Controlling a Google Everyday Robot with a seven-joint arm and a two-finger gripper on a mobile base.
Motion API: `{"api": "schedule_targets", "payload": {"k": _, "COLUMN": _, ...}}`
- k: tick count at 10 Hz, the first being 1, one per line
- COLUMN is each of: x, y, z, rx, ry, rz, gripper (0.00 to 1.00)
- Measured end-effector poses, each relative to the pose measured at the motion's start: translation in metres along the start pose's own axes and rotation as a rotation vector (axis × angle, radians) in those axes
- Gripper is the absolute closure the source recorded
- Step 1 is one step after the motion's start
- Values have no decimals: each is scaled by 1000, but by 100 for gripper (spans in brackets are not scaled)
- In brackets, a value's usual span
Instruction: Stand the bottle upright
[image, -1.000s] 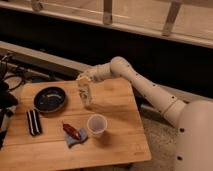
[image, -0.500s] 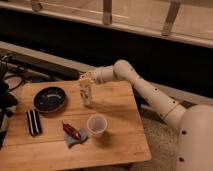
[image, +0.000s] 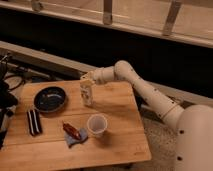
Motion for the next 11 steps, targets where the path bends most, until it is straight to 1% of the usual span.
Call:
{"api": "schedule_targets", "payload": {"k": 1, "x": 4, "y": -2, "z": -4, "rx": 9, "ry": 3, "rz": 6, "gripper": 68}}
{"api": "schedule_targets", "payload": {"k": 2, "x": 8, "y": -4, "z": -7, "rx": 17, "ry": 4, "rz": 11, "gripper": 57}}
{"api": "schedule_targets", "payload": {"k": 5, "x": 13, "y": -4, "z": -6, "rx": 23, "ry": -2, "rz": 21, "gripper": 27}}
{"api": "schedule_targets", "payload": {"k": 6, "x": 14, "y": -5, "z": -7, "rx": 27, "ry": -6, "rz": 25, "gripper": 25}}
{"api": "schedule_targets", "payload": {"k": 9, "x": 15, "y": -4, "z": -9, "rx": 33, "ry": -14, "rz": 27, "gripper": 25}}
{"api": "schedule_targets", "payload": {"k": 11, "x": 12, "y": -2, "z": -2, "rx": 25, "ry": -12, "rz": 22, "gripper": 25}}
